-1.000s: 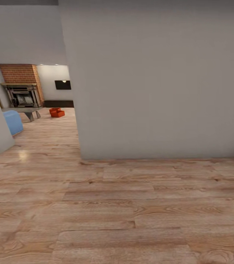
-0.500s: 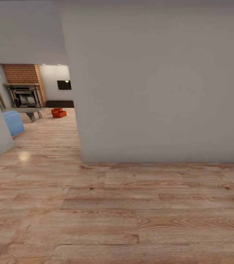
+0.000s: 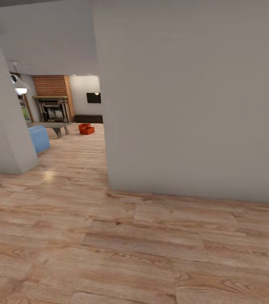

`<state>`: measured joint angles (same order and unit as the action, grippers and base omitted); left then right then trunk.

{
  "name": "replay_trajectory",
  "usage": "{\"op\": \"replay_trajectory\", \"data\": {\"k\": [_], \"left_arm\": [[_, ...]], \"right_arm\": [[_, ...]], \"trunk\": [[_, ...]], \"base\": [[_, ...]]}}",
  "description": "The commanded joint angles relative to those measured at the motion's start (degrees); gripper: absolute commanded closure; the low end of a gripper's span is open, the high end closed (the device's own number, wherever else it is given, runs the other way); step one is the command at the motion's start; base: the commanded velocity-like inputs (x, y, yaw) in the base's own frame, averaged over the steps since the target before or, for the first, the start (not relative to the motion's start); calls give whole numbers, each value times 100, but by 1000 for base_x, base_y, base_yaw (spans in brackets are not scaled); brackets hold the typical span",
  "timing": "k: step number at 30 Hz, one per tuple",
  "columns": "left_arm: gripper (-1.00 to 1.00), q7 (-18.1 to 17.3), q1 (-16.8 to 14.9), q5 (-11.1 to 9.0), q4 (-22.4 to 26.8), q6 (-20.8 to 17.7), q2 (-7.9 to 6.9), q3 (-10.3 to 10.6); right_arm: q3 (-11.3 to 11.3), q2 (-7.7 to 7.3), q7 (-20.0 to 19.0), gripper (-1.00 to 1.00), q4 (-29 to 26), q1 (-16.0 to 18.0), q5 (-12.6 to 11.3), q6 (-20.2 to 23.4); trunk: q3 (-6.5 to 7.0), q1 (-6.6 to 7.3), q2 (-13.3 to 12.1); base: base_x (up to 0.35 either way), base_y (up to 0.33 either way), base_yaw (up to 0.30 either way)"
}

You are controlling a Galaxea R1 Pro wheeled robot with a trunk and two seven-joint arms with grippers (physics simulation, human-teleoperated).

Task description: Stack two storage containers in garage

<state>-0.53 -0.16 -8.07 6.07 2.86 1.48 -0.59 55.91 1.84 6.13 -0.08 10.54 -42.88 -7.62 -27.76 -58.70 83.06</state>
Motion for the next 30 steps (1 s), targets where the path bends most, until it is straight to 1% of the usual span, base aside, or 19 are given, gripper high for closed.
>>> {"op": "replay_trajectory", "data": {"k": [1, 30], "left_arm": [[-100, -5, -2, -45, 0, 13, 0, -3], [-100, 0, -2, -50, 0, 13, -8, -3]], "right_arm": [[49, 1, 19, -100, -1, 1, -45, -11], [52, 1, 19, -100, -1, 1, -44, -11]], "trunk": [[-5, -3, 2], [-5, -3, 2]], "base": [[322, 0, 269], [322, 0, 269]]}}
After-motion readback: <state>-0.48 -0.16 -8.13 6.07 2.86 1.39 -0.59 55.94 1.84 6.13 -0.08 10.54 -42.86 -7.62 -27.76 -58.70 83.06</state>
